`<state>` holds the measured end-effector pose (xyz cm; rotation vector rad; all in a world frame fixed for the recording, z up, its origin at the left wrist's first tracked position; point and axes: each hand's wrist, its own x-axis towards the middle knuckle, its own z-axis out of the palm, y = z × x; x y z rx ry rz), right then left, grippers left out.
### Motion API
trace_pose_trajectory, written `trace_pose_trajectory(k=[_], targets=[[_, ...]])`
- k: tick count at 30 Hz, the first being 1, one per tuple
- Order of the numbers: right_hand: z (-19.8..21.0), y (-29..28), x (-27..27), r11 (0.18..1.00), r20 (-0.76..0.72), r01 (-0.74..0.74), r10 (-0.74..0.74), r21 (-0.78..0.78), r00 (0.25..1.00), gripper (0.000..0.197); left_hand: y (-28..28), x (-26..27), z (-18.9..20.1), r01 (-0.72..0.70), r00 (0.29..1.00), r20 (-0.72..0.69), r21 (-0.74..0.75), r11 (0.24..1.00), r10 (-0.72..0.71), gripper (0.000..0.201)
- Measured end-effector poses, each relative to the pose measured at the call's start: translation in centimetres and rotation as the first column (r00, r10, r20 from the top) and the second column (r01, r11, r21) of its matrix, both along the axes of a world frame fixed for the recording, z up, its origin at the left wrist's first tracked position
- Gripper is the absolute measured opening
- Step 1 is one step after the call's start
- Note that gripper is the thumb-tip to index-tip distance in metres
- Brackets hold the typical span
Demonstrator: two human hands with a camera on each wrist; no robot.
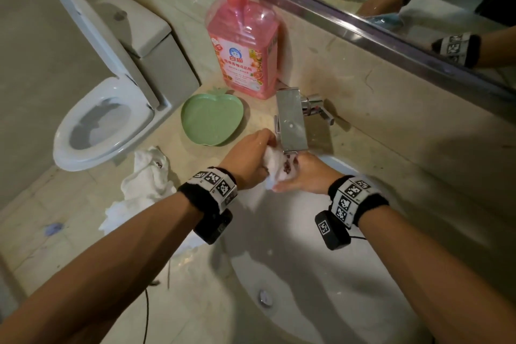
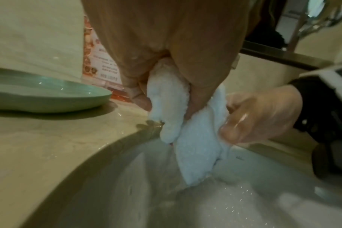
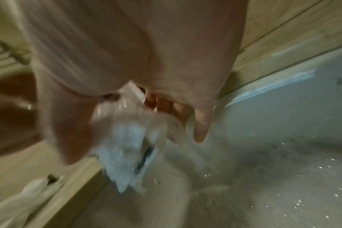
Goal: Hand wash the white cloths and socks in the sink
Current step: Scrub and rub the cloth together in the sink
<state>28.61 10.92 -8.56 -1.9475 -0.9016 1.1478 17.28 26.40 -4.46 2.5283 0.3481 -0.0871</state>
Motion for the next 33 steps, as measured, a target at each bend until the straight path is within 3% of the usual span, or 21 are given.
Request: trace_pose_trajectory(k=[3,6,7,9,11,13,15,17,20,22,24,25,29,31,33], targets=[[-0.2,0.8,-0.4,0.99,0.137,-0.002,0.022,-0.14,0.99,0.043,-0.2,-0.5,0.0,-0.016,1.0,-0.021,0.017,1.0,0.016,0.052],[0.5,1.2,0.0,0.986,0.281,-0.089,0.126,-0.14,0.952,0.012,-0.7,-0.1,0.3,0.006,0.975,-0.223,0.116,0.993,0.02,0.067],[0.8,1.3,0.2,0.987,0.307,-0.104,0.136,-0.121,0.942,0.011,-0.7,0.2,0.2,0.006,0.959,-0.284,0.104,0.995,0.024,0.075],[1.3,0.8,0.8,0.997,0.318,-0.069,0.075,-0.032,0.945,0.013,-0.6,1.2,-0.1,0.011,0.921,-0.389,0.024,1.0,-0.001,0.086],[1.8,0.2,1.2,0.997,0.442,-0.064,0.071,-0.031,0.894,0.036,-0.5,2.4,-0.4,-0.033,0.877,-0.476,-0.199,0.979,-0.068,0.089],[1.9,-0.7,1.2,0.993,0.558,-0.044,0.099,-0.11,0.824,0.056,-0.9,3.5,-0.9,-0.173,0.87,-0.487,-0.453,0.874,-0.08,0.077],[1.8,-1.6,1.4,0.993,0.608,0.004,0.068,-0.117,0.791,0.057,-1.7,4.6,-1.8,-0.242,0.892,-0.451,-0.541,0.806,-0.035,0.063],[1.6,-2.4,1.9,0.991,0.541,0.075,-0.001,-0.114,0.841,0.061,-2.6,5.3,-2.7,-0.255,0.893,-0.449,-0.527,0.811,-0.011,0.056],[1.7,-3.7,2.8,0.983,0.251,0.104,-0.063,-0.154,0.966,0.089,-3.1,5.4,-3.9,-0.239,0.941,-0.325,-0.453,0.859,0.091,0.067],[1.4,-4.3,3.0,0.979,0.123,0.147,-0.131,-0.138,0.984,0.086,-3.0,5.0,-3.3,-0.177,0.976,-0.186,-0.407,0.896,0.109,0.052],[1.3,-4.1,2.8,0.963,0.009,0.23,-0.231,-0.14,0.973,0.089,-2.8,4.6,-2.6,-0.038,0.997,-0.07,-0.271,0.962,0.019,0.03],[1.1,-3.7,2.6,0.957,-0.061,0.246,-0.258,-0.154,0.964,0.09,-2.7,4.2,-2.3,0.01,0.999,-0.045,-0.223,0.975,-0.02,0.028],[0.6,-1.0,1.2,0.96,-0.326,0.226,-0.269,-0.164,0.907,0.056,-1.0,2.0,-1.8,0.013,0.997,-0.07,-0.04,0.999,-0.016,0.073],[0.8,0.4,0.5,0.975,-0.235,0.223,-0.221,-0.018,0.946,0.041,0.0,0.9,-1.6,-0.051,0.987,-0.151,-0.027,0.998,0.046,0.074],[1.1,1.3,0.0,0.987,-0.056,0.133,-0.128,0.094,0.99,0.027,0.5,0.6,-1.3,-0.033,0.941,-0.337,0.033,0.999,0.042,0.067]])
